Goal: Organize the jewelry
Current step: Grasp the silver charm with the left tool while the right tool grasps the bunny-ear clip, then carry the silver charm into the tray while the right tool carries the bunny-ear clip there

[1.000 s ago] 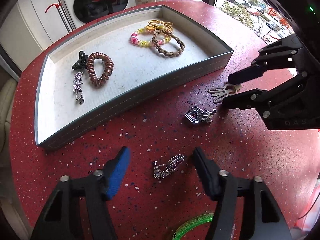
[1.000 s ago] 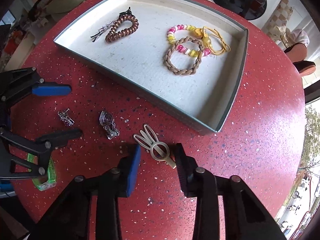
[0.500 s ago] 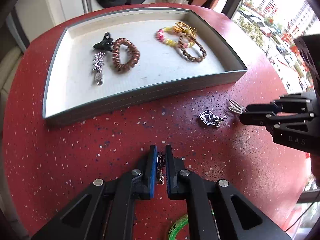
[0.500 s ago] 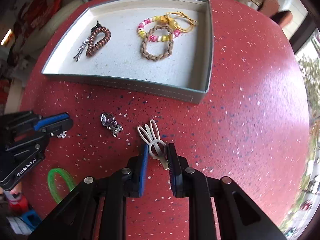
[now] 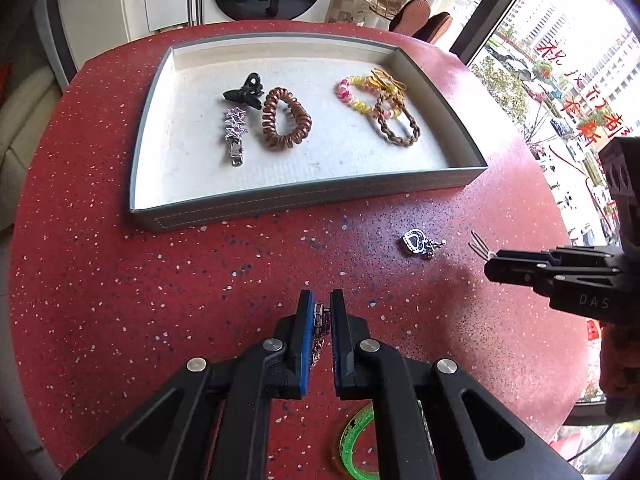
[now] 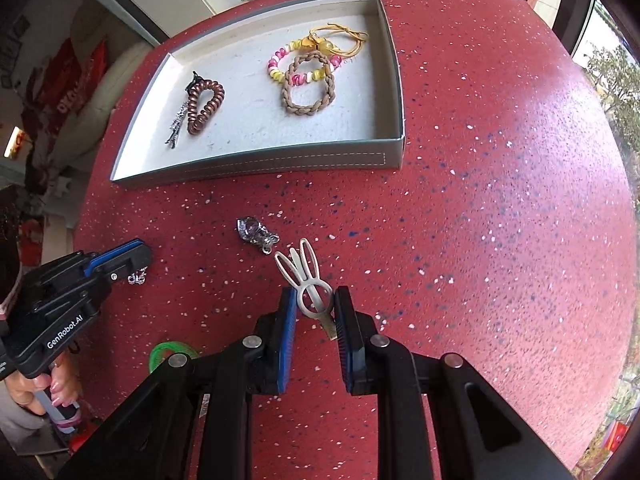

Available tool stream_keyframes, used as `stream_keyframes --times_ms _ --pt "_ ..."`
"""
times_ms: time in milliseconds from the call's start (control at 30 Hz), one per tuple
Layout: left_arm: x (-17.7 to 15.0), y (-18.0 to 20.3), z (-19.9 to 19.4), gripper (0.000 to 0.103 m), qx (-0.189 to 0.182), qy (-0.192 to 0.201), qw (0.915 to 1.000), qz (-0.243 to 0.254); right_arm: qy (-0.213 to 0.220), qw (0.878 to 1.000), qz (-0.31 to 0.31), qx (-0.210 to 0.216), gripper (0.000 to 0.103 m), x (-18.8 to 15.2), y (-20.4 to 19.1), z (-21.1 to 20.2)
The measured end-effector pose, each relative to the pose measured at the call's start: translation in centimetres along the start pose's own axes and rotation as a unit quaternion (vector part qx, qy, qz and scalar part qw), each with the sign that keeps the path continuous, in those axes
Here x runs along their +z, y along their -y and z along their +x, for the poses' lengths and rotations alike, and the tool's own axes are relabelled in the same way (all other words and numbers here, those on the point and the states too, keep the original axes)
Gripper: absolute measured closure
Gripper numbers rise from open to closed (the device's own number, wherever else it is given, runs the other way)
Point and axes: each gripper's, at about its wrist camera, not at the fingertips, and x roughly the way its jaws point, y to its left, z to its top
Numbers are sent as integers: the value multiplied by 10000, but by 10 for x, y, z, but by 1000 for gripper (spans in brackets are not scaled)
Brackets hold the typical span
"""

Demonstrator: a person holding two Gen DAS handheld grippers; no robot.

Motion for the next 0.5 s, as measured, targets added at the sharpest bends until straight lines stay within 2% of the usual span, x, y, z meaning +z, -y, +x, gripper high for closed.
stream_keyframes --times_ms 200,500 --pt "7 -7 -18 77 -73 175 9997 -127 141 9996 176 189 82 3 -9 -11" --pt "35 -9 -35 77 -141 512 9984 -173 444 9983 188 320 82 33 -23 -28"
